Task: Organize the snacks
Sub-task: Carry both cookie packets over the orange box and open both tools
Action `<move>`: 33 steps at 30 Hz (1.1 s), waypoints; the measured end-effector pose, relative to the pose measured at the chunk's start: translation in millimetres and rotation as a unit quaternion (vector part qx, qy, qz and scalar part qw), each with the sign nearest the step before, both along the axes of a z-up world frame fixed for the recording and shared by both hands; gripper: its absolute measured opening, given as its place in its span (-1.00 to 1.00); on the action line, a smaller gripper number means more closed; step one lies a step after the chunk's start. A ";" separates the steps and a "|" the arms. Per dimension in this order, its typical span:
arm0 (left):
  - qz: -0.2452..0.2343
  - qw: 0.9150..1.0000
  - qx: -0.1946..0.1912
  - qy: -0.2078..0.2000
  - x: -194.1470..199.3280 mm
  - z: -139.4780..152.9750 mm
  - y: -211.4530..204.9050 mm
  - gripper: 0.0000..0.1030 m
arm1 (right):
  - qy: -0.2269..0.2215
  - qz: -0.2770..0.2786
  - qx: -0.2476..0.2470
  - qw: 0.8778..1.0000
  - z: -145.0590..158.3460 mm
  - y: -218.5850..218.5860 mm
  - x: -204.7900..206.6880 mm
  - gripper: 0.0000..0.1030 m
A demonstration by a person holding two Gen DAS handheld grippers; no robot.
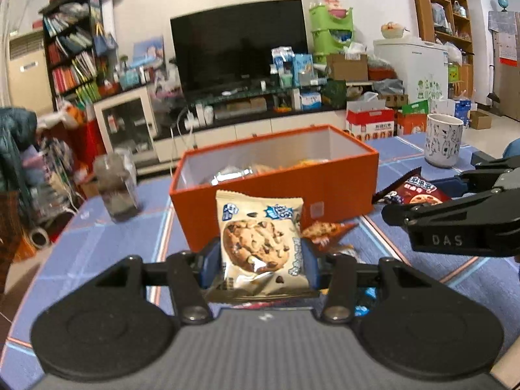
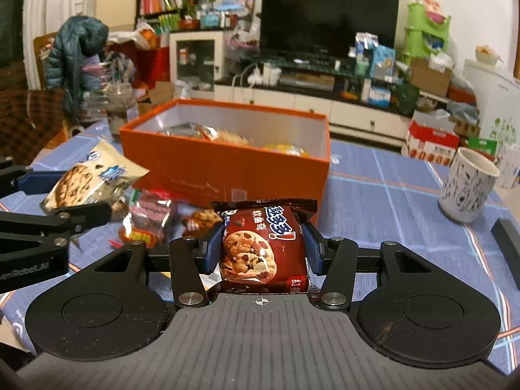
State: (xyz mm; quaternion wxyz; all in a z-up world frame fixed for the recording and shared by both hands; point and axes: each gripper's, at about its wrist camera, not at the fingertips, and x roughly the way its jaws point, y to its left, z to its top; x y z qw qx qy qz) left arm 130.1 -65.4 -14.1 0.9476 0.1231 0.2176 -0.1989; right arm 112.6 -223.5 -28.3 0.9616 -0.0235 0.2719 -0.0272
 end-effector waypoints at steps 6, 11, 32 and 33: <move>0.004 1.000 0.002 -0.022 0.5 7.1 0.5 -0.07 | -0.038 0.004 -0.023 0.999 13.3 9.4 -5.5 -0.26; 0.011 1.000 -0.003 -0.029 1.7 11.6 4.7 -0.07 | -0.058 0.010 -0.042 0.997 21.6 21.5 -4.9 -0.26; 0.065 0.997 -0.018 0.040 34.9 12.9 15.3 -0.07 | -0.016 0.002 0.028 0.999 15.3 14.7 16.2 -0.26; 0.066 0.997 -0.018 0.040 35.2 13.4 15.8 -0.07 | -0.017 0.003 0.028 0.999 15.7 16.0 15.8 -0.26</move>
